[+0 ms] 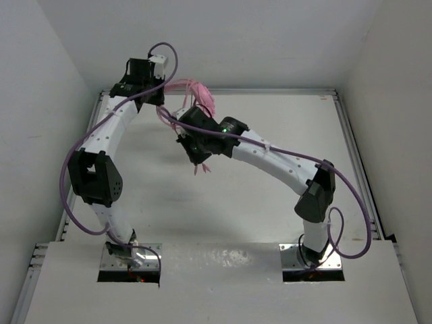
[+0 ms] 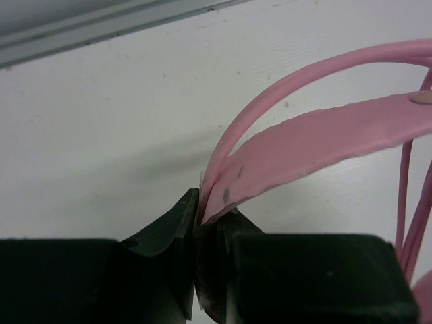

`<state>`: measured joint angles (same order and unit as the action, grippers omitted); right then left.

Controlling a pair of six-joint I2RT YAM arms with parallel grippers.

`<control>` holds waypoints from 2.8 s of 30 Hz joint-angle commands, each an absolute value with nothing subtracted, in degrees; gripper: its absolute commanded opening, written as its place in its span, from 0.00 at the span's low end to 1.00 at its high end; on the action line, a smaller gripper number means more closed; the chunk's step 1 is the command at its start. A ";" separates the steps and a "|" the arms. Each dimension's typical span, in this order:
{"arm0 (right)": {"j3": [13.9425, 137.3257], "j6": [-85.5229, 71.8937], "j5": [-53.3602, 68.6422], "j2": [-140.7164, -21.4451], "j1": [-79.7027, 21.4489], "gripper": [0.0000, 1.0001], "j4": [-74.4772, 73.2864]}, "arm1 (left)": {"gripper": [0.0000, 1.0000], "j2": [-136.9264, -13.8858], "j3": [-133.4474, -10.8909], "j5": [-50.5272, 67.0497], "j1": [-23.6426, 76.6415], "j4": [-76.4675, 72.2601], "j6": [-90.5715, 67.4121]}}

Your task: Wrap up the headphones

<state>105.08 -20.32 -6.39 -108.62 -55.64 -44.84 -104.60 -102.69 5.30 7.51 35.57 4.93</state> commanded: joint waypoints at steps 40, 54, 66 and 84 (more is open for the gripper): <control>95.37 -8.08 -13.11 -94.31 -23.29 0.00 -31.73 | 0.00 -98.70 -108.28 32.78 25.40 49.57 19.34; 66.63 -14.14 13.62 -85.52 -23.03 0.48 -11.43 | 0.00 -96.42 -109.34 34.73 17.49 42.89 5.89; 51.60 -18.28 15.82 -80.60 -23.03 0.67 -7.91 | 0.00 -92.37 -98.89 12.32 7.30 35.69 -3.78; 43.51 -21.00 14.15 -76.11 -23.03 0.67 -8.44 | 0.00 -90.35 -78.49 -2.20 0.00 19.43 -2.72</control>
